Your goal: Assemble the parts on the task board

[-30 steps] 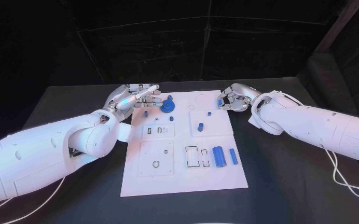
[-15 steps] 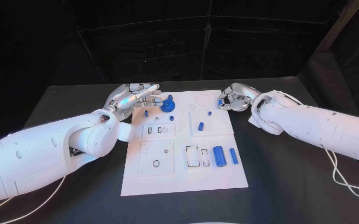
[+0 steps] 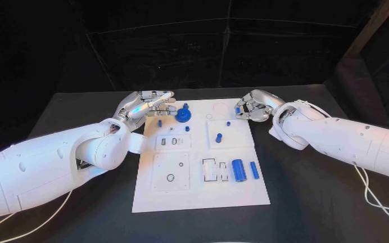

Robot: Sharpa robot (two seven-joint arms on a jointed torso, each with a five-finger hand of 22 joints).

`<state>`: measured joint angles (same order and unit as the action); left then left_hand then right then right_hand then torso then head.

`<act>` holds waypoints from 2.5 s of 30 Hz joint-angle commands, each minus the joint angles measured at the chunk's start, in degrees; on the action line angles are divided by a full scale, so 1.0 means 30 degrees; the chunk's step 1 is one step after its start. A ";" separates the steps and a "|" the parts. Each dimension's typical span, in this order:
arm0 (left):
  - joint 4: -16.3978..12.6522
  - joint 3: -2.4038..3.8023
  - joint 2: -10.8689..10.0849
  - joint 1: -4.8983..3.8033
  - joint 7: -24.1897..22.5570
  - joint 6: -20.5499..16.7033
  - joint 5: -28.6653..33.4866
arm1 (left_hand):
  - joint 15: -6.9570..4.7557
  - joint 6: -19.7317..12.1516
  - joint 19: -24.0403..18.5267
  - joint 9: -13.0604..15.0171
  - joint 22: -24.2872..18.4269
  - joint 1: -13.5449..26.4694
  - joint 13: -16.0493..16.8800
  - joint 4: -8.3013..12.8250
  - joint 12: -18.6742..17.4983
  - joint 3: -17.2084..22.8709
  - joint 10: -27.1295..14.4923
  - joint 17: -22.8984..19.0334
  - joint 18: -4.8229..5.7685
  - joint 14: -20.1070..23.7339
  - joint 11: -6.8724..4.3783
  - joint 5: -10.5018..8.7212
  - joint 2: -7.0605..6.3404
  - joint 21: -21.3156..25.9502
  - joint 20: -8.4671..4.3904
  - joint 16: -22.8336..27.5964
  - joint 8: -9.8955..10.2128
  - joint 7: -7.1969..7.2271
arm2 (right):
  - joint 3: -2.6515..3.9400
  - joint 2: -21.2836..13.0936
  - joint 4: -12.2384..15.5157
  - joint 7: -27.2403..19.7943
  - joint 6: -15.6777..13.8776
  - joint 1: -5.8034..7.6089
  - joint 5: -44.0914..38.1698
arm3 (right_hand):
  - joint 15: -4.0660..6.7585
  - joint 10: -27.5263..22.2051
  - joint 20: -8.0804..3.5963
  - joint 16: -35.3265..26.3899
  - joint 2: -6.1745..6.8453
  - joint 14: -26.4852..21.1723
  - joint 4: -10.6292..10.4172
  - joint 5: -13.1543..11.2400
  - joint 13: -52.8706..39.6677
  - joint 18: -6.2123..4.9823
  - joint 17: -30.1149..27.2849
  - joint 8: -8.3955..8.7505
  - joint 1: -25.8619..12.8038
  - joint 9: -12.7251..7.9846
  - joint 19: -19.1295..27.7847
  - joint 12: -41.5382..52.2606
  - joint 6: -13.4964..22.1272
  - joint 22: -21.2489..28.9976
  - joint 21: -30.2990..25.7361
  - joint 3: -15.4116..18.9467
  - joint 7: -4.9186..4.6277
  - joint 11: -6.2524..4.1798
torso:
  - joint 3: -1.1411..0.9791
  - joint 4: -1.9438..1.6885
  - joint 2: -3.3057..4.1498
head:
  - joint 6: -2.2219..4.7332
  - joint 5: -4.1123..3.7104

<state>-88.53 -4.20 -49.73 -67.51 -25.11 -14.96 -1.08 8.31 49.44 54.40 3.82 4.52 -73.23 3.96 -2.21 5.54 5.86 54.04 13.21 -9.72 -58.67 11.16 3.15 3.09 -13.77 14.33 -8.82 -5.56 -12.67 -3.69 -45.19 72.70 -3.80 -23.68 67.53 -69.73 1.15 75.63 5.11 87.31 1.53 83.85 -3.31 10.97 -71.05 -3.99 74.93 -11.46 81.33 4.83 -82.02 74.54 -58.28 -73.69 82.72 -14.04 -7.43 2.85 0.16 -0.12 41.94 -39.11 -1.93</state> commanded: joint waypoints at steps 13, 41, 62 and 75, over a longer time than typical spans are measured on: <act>-0.0251 0.0021 -0.0347 -0.0080 -0.0149 0.0178 -0.0074 | 0.0009 -0.0042 0.0047 -0.0005 -0.0028 -0.0038 -0.0013 0.0132 -0.0058 0.0048 0.0047 0.0043 -0.0236 0.0057 -0.0027 0.0032 0.0110 0.0104 0.0004 0.0121 0.0046 -0.0369 | 0.0064 0.0197 0.4090 0.4404 -0.1257 0.0758 -0.1654 | 0.0126 -0.0073 -0.0156 -0.0018 -0.0076 0.1594 -0.0056 -0.0330 0.0125 0.0222 0.2940 -0.0029 -0.0345 -0.0066 -0.0024 -0.0113 -0.0022 0.0007 0.0050 -0.0171 0.0004 -0.0081 | 0.0270 -0.0147 -0.0249 | -0.0162 0.0526; 0.0638 0.0027 -0.0410 -0.0341 -0.0626 -0.0367 -0.0069 | 0.0003 0.0027 0.0038 0.0007 -0.0042 -0.0071 0.0000 0.0219 -0.0020 0.0028 0.0123 0.0067 -0.0236 0.0088 -0.0060 0.0029 0.0105 0.0128 0.0005 0.0153 0.0013 -0.0323 | 0.0010 0.5567 0.3854 0.8394 0.0199 -0.0355 -0.5213 | 0.0132 -0.0138 -0.0164 -0.0055 -0.0096 0.1577 0.0016 -0.0236 0.0195 0.0215 0.2869 -0.0009 -0.0356 -0.0105 -0.0009 -0.0197 0.0071 0.0044 0.0029 -0.0287 -0.0016 -0.0076 | 0.0302 -0.0161 -0.0242 | -0.0555 0.1477; 0.0673 0.0025 -0.0312 -0.0343 -0.0483 -0.0117 -0.0064 | 0.0001 0.0049 0.0035 0.0010 -0.0046 -0.0072 0.0003 0.0238 -0.0008 0.0022 0.0149 0.0075 -0.0237 0.0096 -0.0068 0.0029 0.0111 0.0135 0.0004 0.0162 0.0003 -0.0315 | 0.0005 0.6263 0.3300 0.8805 0.0593 -0.1123 -0.5912 | 0.0101 -0.0160 -0.0151 -0.0049 0.0103 0.1585 0.0016 -0.0144 0.0199 0.0217 0.2897 0.0019 -0.0601 -0.0155 -0.0011 -0.0223 0.0187 0.0046 0.0022 -0.0247 -0.0071 -0.0029 | 0.0276 -0.0115 -0.0294 | -0.0824 0.1603; 0.0700 0.0025 -0.0248 -0.0343 -0.0366 0.0036 -0.0064 | 0.0001 0.0049 0.0033 0.0009 -0.0048 -0.0066 0.0003 0.0239 -0.0008 0.0017 0.0150 0.0078 -0.0237 0.0101 -0.0069 0.0028 0.0113 0.0138 0.0004 0.0166 0.0004 -0.0315 | -0.0015 0.6374 0.3253 0.8753 0.1141 -0.1222 -0.5921 | 0.0074 -0.0223 -0.0131 -0.0062 0.0232 0.1581 -0.0025 -0.0178 0.0258 0.0214 0.2874 0.0039 -0.0806 -0.0187 -0.0004 -0.0285 0.0267 0.0064 0.0009 -0.0189 -0.0104 0.0005 | 0.0292 -0.0127 -0.0289 | -0.0883 0.1615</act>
<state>-86.38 -4.17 -50.54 -68.44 -25.90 -15.67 -1.09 8.31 49.44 54.41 3.82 4.45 -73.22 3.96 -1.89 5.54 5.86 54.26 13.38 -9.71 -58.67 10.94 3.15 3.08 -13.54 14.33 -8.61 -5.56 -12.67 -3.73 -26.12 82.34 22.53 -21.46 63.84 -86.96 1.14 75.22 5.12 87.31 2.03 83.84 -3.28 10.35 -70.32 -4.00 74.90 -11.07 79.50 4.16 -82.02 74.00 -57.66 -73.56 82.71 -14.69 -7.74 2.87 1.01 -0.49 41.07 -41.73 2.89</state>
